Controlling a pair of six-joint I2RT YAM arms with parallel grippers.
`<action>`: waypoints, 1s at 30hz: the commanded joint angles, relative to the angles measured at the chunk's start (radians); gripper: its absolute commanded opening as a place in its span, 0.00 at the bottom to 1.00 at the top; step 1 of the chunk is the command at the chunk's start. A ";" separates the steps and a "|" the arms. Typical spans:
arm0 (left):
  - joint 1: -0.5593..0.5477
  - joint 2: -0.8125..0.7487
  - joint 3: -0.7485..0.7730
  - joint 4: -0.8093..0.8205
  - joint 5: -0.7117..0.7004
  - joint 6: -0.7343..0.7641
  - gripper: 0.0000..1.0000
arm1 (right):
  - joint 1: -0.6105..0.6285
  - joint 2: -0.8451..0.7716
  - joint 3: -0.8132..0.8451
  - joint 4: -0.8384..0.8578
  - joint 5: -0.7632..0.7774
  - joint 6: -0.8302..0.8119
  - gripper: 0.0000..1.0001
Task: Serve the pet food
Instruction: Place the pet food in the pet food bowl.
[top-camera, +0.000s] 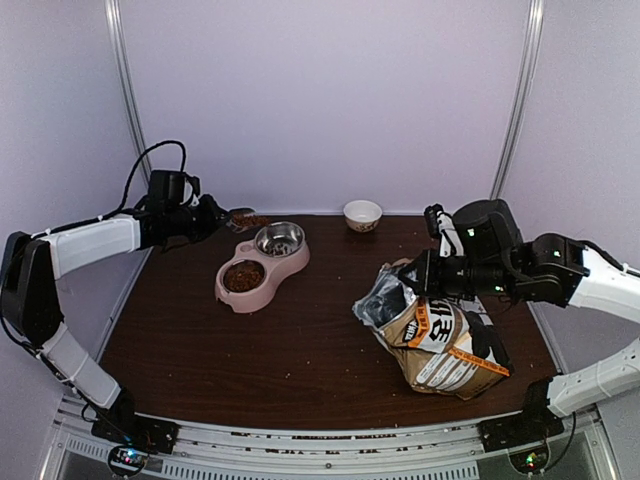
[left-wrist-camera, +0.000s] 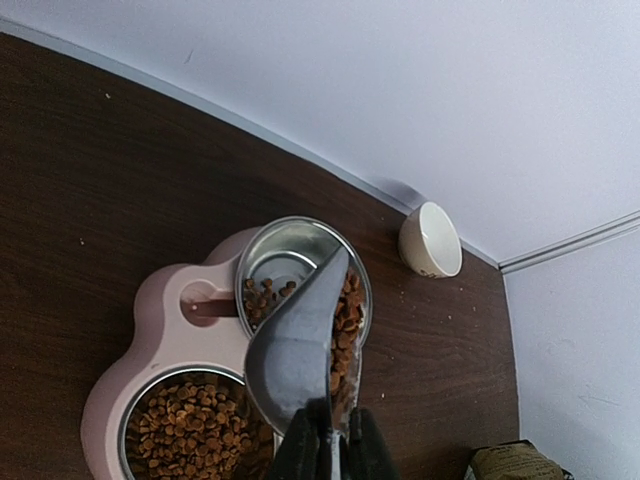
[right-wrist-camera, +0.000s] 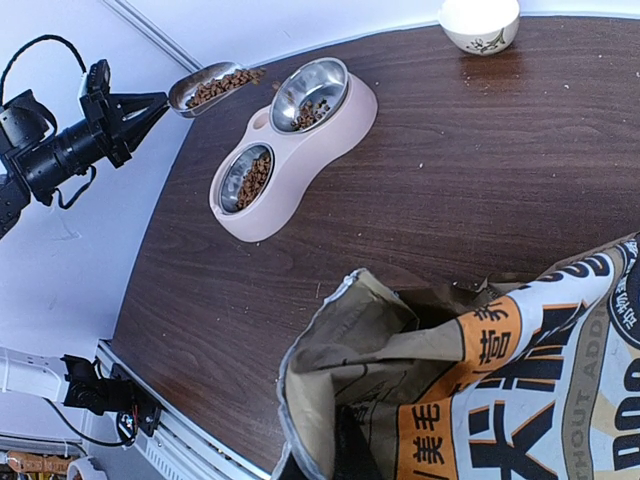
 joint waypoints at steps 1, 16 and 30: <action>-0.009 -0.001 0.049 -0.001 -0.020 0.034 0.00 | -0.014 -0.026 -0.007 0.062 0.015 -0.006 0.00; -0.025 0.025 0.126 -0.074 -0.039 0.063 0.00 | -0.018 -0.046 -0.030 0.068 0.015 0.000 0.00; -0.049 0.056 0.205 -0.178 -0.082 0.117 0.00 | -0.019 -0.052 -0.040 0.074 0.009 -0.001 0.00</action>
